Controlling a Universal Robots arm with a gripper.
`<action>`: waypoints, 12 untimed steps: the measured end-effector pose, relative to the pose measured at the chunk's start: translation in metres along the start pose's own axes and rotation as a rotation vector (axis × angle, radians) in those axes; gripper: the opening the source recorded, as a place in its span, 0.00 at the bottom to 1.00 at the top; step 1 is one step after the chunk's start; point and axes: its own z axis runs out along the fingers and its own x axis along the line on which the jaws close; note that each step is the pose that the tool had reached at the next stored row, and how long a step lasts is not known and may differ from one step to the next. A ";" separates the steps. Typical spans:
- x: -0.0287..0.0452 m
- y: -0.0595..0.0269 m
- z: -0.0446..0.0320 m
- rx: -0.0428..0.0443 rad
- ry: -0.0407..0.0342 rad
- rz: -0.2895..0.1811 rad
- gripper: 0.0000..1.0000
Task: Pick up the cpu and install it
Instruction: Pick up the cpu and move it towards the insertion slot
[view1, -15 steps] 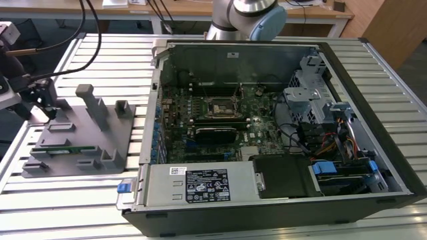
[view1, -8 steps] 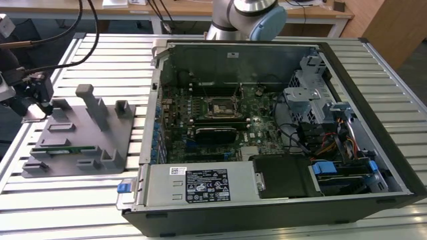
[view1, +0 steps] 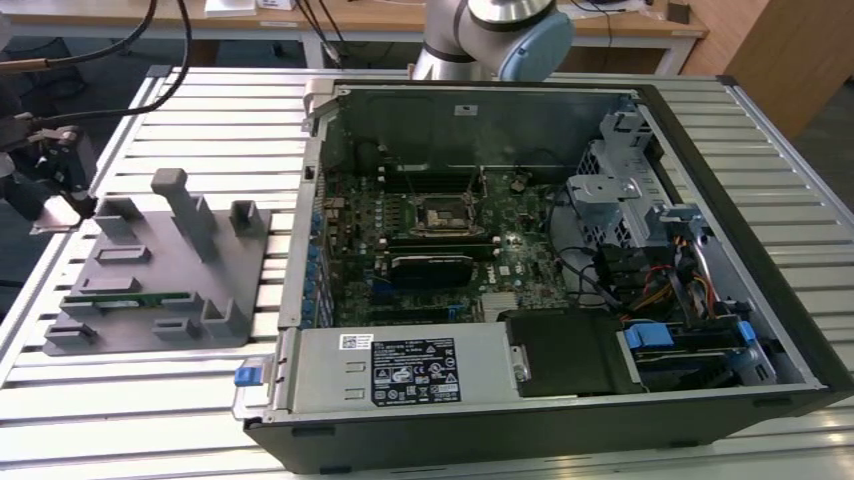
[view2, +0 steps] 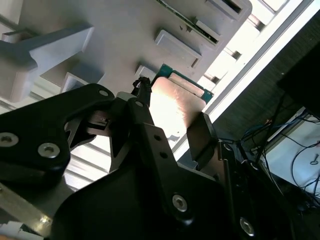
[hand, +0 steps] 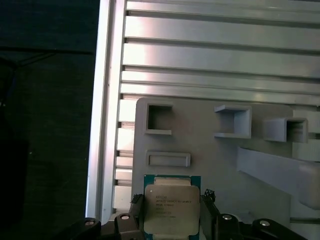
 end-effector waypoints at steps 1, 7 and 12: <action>-0.0001 0.0002 -0.0029 0.0000 0.0000 0.000 0.54; -0.0004 0.0016 -0.0213 0.0000 -0.0001 0.000 0.54; -0.0007 0.0031 -0.0371 0.0000 0.0000 0.000 0.54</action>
